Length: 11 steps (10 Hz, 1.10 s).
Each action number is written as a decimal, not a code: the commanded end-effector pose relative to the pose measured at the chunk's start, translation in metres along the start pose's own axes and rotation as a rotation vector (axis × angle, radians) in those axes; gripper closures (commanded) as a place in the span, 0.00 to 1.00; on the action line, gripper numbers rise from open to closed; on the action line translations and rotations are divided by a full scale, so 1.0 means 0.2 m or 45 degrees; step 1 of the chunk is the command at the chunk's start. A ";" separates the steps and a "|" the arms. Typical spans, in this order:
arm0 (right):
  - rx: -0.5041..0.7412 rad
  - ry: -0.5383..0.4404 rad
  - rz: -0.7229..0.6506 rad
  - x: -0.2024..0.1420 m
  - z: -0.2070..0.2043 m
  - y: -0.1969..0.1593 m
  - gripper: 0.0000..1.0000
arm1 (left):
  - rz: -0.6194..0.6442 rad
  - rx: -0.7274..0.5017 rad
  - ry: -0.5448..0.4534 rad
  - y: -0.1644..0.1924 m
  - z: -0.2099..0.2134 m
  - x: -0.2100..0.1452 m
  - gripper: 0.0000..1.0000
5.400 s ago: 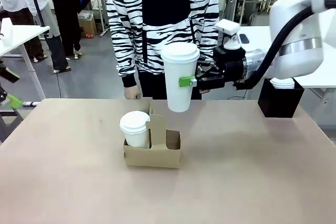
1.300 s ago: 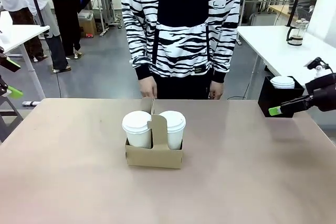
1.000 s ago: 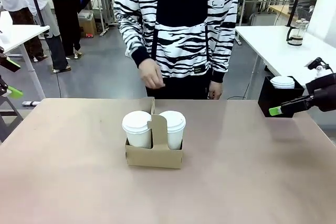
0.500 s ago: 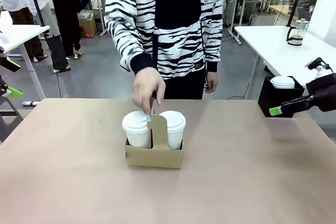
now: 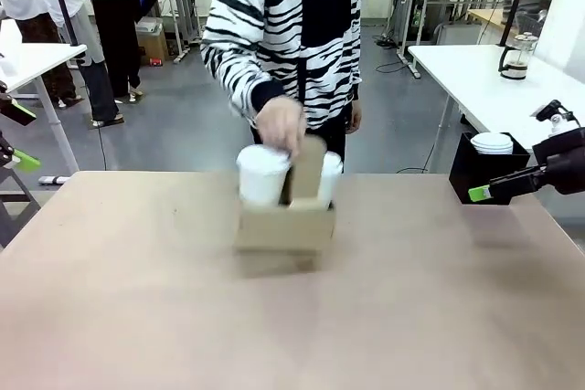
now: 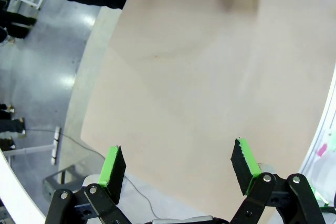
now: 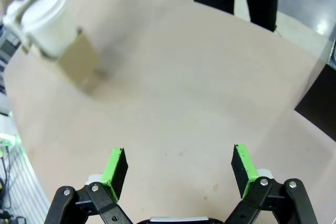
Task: Pour a drink into a cup and package it in a carrier.
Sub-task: Insert the held 600 ml Paper Cup into the Cup Carrier.
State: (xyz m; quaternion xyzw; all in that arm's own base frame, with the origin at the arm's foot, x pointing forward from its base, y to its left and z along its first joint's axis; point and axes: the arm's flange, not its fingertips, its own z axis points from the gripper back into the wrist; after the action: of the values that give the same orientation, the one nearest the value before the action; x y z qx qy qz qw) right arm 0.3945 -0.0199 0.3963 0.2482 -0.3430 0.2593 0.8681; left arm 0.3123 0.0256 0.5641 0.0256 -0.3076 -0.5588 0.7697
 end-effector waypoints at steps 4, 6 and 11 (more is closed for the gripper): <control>0.006 0.003 0.033 -0.02 0.01 -0.02 0.00 | 0.020 -0.010 -0.016 0.00 0.00 0.00 0.00; 0.006 0.003 0.033 -0.02 0.01 -0.02 0.00 | 0.020 -0.010 -0.016 0.00 0.00 0.00 0.00; 0.006 0.003 0.033 -0.02 0.01 -0.02 0.00 | 0.020 -0.010 -0.016 0.00 0.00 0.00 0.00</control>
State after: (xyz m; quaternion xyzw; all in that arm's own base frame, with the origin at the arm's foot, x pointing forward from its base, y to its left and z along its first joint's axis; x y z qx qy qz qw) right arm 0.3945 -0.0199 0.3963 0.2481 -0.3430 0.2596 0.8680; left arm 0.3123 0.0256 0.5641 0.0256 -0.3076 -0.5588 0.7697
